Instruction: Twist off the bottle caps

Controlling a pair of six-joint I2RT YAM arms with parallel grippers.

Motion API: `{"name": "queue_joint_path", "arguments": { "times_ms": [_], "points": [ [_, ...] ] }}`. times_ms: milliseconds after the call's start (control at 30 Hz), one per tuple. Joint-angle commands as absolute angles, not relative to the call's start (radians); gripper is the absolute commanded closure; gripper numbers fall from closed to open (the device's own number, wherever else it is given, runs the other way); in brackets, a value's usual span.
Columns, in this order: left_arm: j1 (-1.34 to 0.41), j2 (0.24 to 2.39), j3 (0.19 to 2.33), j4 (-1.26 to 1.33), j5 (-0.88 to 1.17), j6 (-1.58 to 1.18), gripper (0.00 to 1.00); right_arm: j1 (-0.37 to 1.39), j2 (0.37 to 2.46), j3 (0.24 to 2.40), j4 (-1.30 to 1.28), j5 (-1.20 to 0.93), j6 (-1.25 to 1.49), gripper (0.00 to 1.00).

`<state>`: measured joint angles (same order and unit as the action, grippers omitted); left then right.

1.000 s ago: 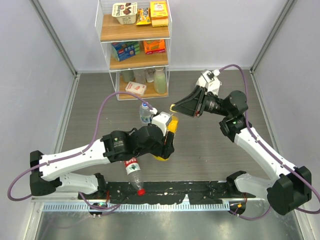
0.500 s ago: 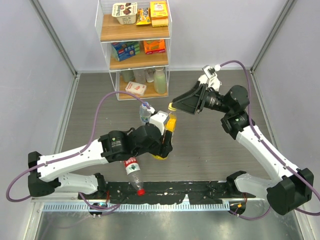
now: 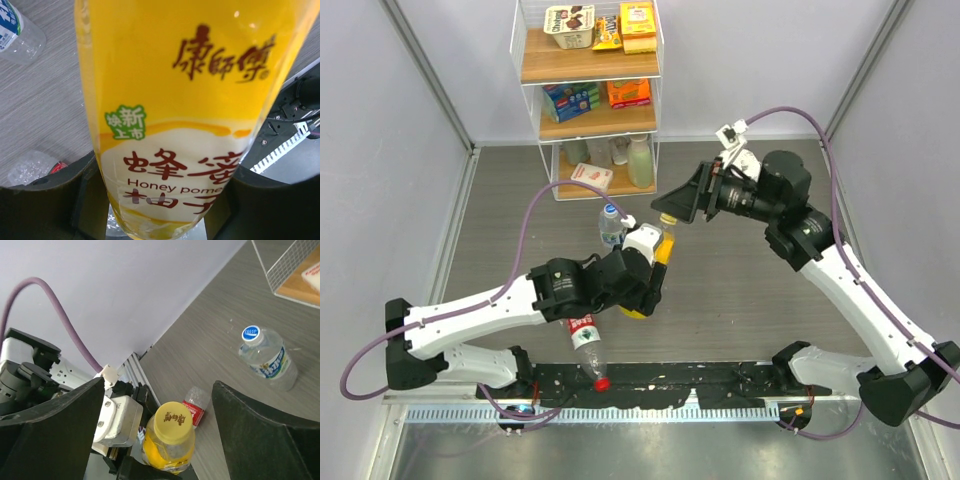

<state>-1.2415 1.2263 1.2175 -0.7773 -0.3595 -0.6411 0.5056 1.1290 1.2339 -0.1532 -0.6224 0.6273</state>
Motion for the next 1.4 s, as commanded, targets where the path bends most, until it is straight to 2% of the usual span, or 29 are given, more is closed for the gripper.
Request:
{"name": "queue_joint_path", "arguments": {
  "times_ms": [0,100,200,233,267,300,333,367,400,533,633,800,933,1367],
  "points": [
    [-1.239,1.227,1.281,-0.770,-0.391,-0.617,0.95,0.574,1.161,1.293,-0.305,-0.514,0.535,0.12],
    [-1.239,1.227,1.289,-0.772,-0.393,-0.617,0.96,0.592,1.175,1.296,-0.357,-0.457,0.519,0.24],
    [-1.238,1.226,1.290,-0.772,-0.393,-0.618,0.95,0.592,1.169,1.290,-0.374,-0.423,0.503,0.25],
    [-1.238,1.221,1.290,-0.769,-0.394,-0.618,0.96,0.594,1.163,1.284,-0.370,-0.422,0.508,0.33],
    [-1.238,1.220,1.290,-0.765,-0.393,-0.618,0.96,0.592,1.158,1.279,-0.361,-0.426,0.511,0.59],
    [-1.238,1.216,1.290,-0.764,-0.393,-0.618,0.96,0.594,1.157,1.266,-0.351,-0.433,0.520,0.69],
    [-1.238,1.213,1.289,-0.761,-0.396,-0.618,0.96,0.594,1.151,1.256,-0.348,-0.433,0.529,0.88],
    [-1.238,1.210,1.287,-0.758,-0.397,-0.618,0.96,0.594,1.146,1.250,-0.338,-0.436,0.529,0.96],
    [-1.239,1.206,1.285,-0.755,-0.399,-0.620,0.95,0.594,1.137,1.233,-0.330,-0.437,0.541,0.98],
    [-1.239,1.163,1.255,-0.712,-0.393,-0.626,0.89,0.591,1.079,1.155,-0.259,-0.416,0.594,0.98],
    [-1.238,1.114,1.215,-0.661,-0.382,-0.630,0.79,0.574,1.034,1.091,-0.183,-0.410,0.672,0.98],
    [-1.239,1.020,1.131,-0.563,-0.359,-0.637,0.50,0.519,0.977,0.997,-0.066,-0.440,0.776,0.98],
    [-1.238,0.985,1.091,-0.514,-0.330,-0.637,0.34,0.497,0.976,0.976,-0.023,-0.475,0.822,0.98],
    [-1.239,1.015,1.092,-0.558,-0.310,-0.657,0.33,0.480,0.953,0.982,-0.025,-0.462,0.831,0.98]
  ]
}}
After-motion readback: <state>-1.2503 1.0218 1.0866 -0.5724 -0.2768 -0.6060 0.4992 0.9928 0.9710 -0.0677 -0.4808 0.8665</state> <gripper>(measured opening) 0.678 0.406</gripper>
